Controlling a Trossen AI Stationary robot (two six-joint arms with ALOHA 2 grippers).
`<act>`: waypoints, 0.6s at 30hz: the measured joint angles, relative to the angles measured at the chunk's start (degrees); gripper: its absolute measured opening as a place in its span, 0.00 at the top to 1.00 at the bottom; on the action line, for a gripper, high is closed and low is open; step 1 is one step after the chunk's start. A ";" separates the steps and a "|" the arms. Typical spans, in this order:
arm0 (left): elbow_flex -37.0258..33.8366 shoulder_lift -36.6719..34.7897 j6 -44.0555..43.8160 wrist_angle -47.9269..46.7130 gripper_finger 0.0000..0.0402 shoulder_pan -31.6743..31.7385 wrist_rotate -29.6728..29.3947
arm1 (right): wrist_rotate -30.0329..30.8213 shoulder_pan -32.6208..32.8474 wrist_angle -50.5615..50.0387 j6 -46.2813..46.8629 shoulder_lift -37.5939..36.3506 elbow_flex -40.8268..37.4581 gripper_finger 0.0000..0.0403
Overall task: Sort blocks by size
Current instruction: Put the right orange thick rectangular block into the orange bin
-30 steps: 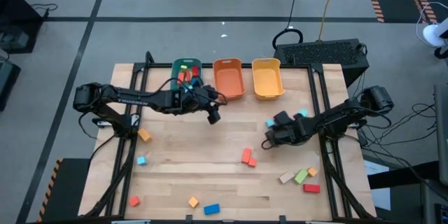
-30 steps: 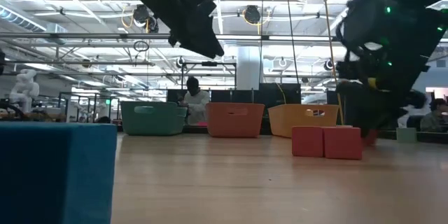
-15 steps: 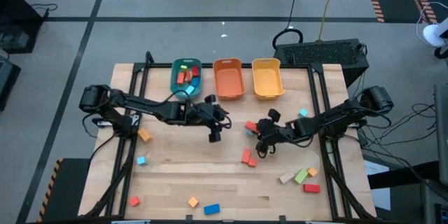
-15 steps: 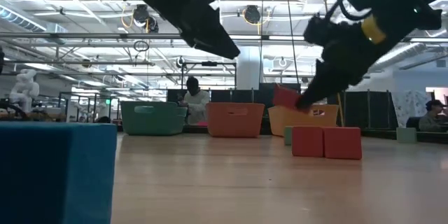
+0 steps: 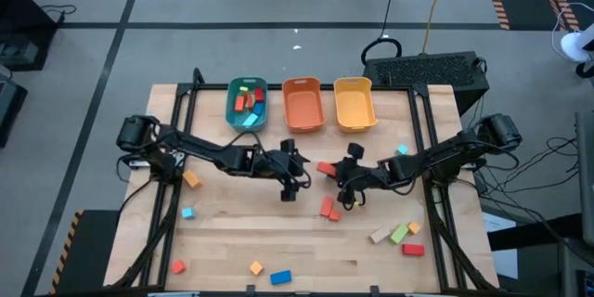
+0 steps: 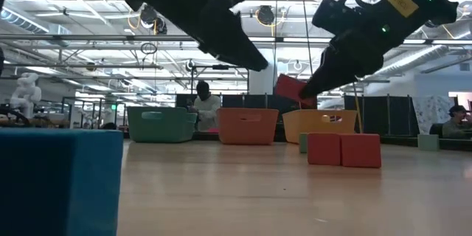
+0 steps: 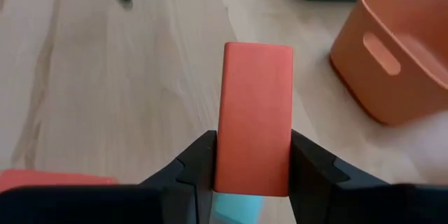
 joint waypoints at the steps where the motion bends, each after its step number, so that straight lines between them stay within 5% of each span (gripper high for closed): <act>1: 0.00 0.73 0.07 1.37 0.18 -0.10 -0.37 | -0.08 0.00 0.63 -0.39 0.00 0.00 0.69; 6: 0.00 2.54 1.43 5.10 0.02 -0.04 -2.93 | -1.24 0.00 1.38 -1.31 0.00 0.00 0.69; 18: 0.00 2.52 1.43 6.14 0.12 0.44 1.32 | -6.65 0.03 9.30 -9.14 0.00 0.00 0.69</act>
